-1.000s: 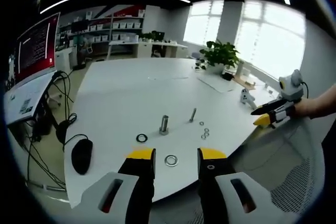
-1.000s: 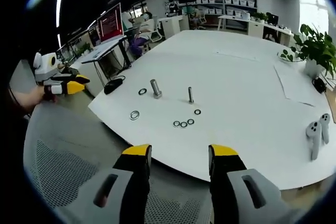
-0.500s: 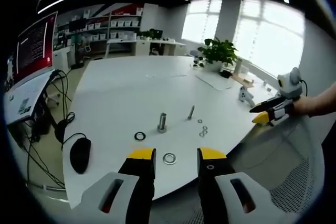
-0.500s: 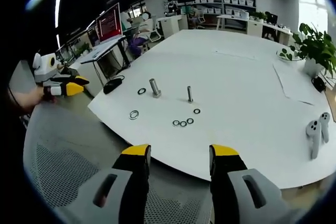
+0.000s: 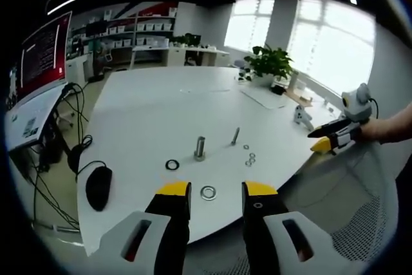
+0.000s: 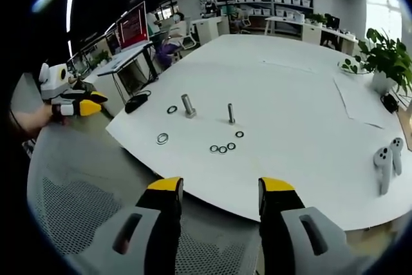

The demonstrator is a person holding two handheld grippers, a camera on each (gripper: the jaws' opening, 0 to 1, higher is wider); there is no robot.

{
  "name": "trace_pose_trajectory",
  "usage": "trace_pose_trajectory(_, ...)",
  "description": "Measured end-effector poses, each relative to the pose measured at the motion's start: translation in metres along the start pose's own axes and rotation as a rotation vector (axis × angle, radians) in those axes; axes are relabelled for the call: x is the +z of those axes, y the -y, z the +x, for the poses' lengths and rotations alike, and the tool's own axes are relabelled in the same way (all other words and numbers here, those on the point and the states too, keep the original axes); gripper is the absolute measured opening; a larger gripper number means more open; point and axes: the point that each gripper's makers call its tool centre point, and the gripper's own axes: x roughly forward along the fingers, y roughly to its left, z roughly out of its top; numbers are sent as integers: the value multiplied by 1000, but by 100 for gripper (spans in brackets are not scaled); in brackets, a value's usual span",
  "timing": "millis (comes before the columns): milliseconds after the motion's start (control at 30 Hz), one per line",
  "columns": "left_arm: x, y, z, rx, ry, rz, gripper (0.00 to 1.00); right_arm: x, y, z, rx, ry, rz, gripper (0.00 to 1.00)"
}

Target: Place the washer onto the threaded stud by aligning its center hole with the stud, sliding it down to the base, and recovering from edge contact or off-axis alignment until the washer reaches the visible bottom stop.

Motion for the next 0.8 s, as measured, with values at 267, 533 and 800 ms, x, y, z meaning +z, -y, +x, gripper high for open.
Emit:
trace_pose_trajectory(267,-3,1,1,-9,-14,7,29,-1,-3,1,12,-3,0,50)
trace_pose_trajectory(533,-4,0,1,-2,-23,4,29,2,-2,0,14,18,16,50)
trace_pose_trajectory(800,-13,0,5,0,-73,8,29,16,3,-6,-7,92,21,50)
